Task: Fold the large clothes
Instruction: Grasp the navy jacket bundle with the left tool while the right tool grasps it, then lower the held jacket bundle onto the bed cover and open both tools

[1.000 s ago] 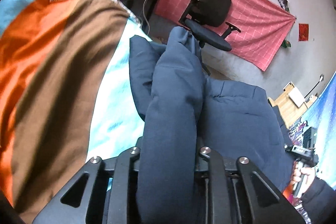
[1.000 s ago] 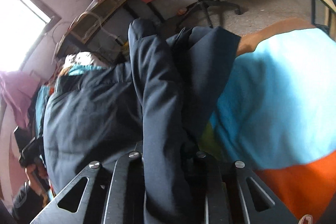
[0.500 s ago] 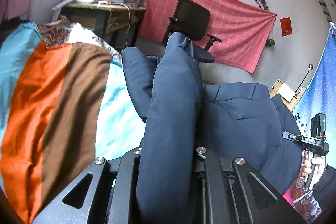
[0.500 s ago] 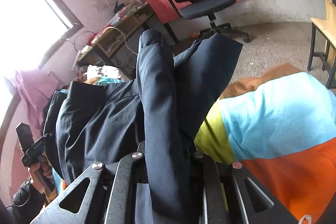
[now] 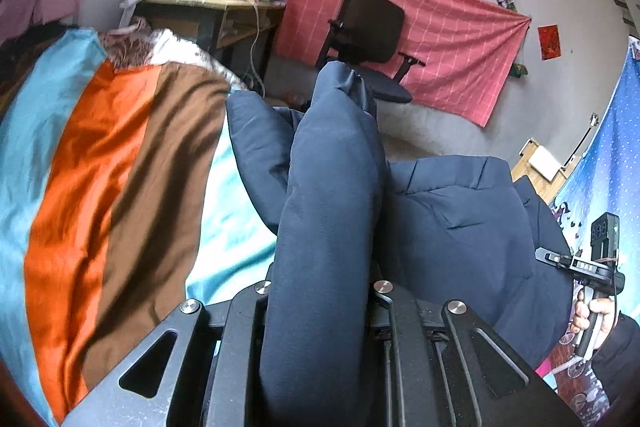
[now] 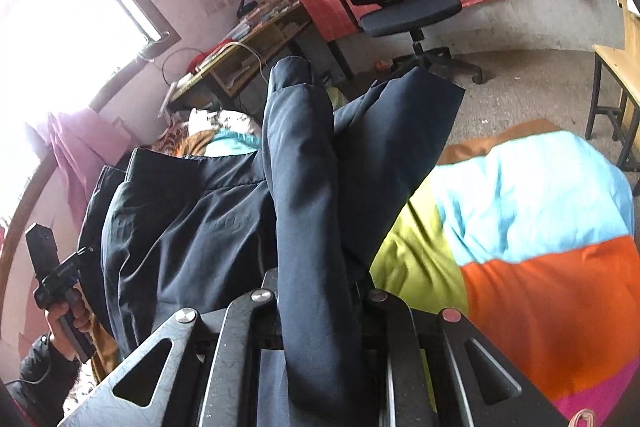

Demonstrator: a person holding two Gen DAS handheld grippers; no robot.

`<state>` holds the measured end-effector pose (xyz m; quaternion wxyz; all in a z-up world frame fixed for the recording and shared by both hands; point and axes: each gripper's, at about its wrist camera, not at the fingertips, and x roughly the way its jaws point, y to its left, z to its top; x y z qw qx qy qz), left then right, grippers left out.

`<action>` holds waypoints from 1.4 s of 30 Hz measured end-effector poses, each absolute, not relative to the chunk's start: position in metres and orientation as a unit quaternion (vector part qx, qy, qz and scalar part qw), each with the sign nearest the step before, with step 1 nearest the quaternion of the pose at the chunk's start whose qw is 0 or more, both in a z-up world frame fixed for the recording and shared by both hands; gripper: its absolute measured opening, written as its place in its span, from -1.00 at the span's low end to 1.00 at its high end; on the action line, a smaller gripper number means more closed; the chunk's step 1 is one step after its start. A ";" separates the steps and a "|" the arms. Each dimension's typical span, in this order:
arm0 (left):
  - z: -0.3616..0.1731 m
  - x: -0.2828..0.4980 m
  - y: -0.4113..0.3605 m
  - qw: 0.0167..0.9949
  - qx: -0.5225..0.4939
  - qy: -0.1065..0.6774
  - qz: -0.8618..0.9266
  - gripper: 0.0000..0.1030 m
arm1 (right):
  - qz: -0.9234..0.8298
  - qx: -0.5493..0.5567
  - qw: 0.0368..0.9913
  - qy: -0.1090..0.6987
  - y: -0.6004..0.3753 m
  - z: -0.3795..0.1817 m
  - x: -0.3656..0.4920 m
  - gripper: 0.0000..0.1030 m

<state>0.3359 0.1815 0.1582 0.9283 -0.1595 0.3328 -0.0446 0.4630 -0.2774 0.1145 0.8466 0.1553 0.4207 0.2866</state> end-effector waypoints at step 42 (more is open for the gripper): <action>0.096 0.300 0.133 0.913 -0.094 0.382 0.104 0.55 | 0.130 0.030 0.908 0.396 -0.265 0.045 0.400 1.00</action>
